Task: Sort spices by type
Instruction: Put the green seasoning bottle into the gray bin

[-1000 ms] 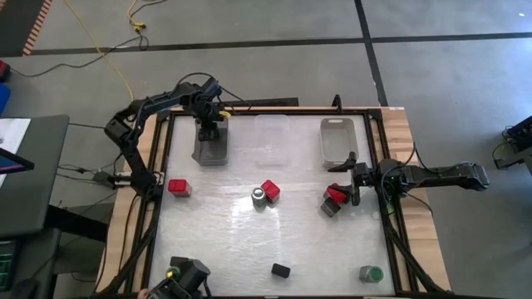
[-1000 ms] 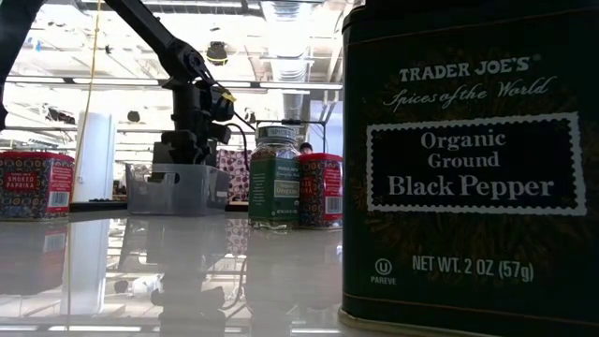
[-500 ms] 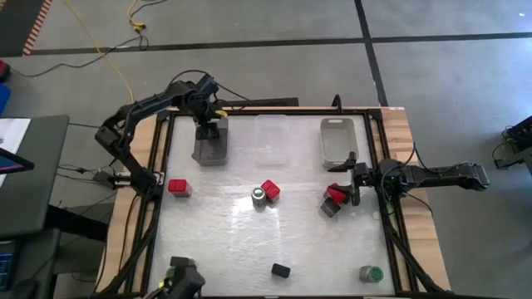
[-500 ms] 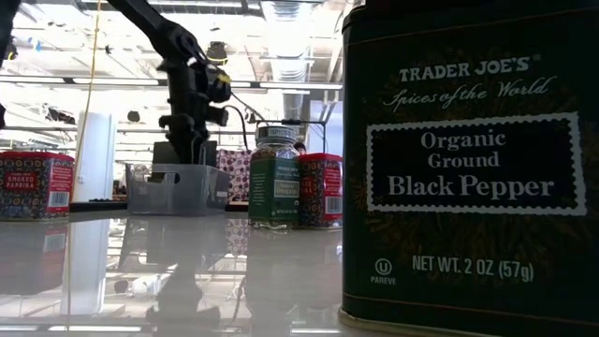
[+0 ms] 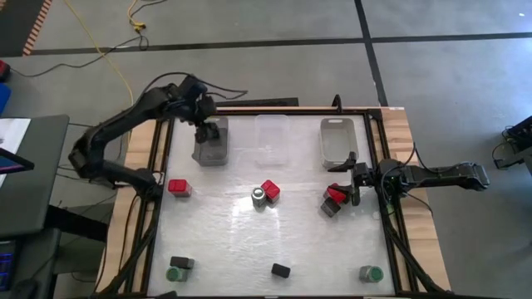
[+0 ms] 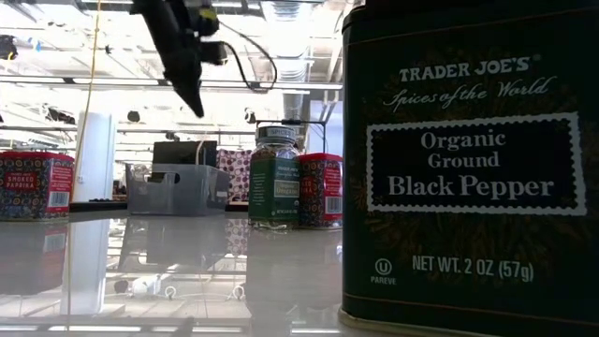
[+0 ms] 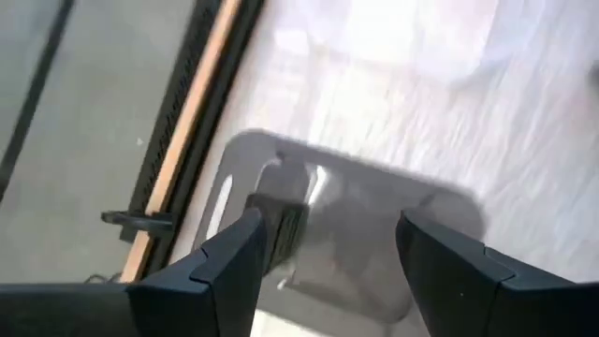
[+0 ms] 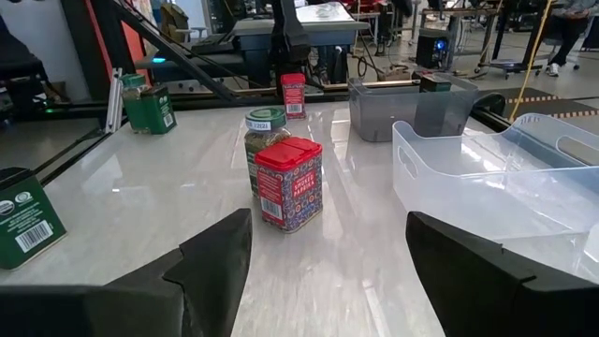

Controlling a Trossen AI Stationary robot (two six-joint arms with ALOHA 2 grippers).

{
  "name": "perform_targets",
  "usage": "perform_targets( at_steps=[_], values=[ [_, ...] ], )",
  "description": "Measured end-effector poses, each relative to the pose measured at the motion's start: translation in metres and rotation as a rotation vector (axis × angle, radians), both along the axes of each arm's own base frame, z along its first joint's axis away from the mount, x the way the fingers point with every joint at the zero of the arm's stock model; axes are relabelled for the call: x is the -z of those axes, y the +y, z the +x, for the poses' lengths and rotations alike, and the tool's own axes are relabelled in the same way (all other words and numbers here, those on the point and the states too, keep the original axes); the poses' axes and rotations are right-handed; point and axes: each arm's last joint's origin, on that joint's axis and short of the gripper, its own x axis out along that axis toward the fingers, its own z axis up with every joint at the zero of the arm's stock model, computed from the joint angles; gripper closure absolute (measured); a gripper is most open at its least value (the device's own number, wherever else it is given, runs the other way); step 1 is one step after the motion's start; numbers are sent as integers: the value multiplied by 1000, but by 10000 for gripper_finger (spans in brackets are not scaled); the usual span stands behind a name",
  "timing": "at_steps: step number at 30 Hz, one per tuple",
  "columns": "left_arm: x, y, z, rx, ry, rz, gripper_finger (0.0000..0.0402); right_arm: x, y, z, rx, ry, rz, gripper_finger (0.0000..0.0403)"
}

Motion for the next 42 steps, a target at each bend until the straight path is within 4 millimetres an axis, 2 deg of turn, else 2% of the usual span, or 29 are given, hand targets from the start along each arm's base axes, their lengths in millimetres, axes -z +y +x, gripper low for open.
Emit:
perform_targets(
  at_steps=[5,12,21,24,34,39,42],
  values=[
    [-14,-13,-1,-8,-92,36,173,0,0,0,0,-1,0,91],
    [-15,-18,0,-41,-113,2,158,0,0,0,0,0,0,91],
    [-16,-17,0,-51,-127,5,61,0,0,0,0,0,0,91],
    [-16,-17,0,-51,-124,3,40,0,0,0,0,0,0,91],
    [-16,-16,0,-147,-154,-28,37,0,0,0,0,0,0,91],
    [-17,-12,-3,-341,-139,49,38,0,0,0,0,0,0,91],
    [-17,-17,1,-431,-119,120,38,0,0,0,0,0,0,91]
  ],
)
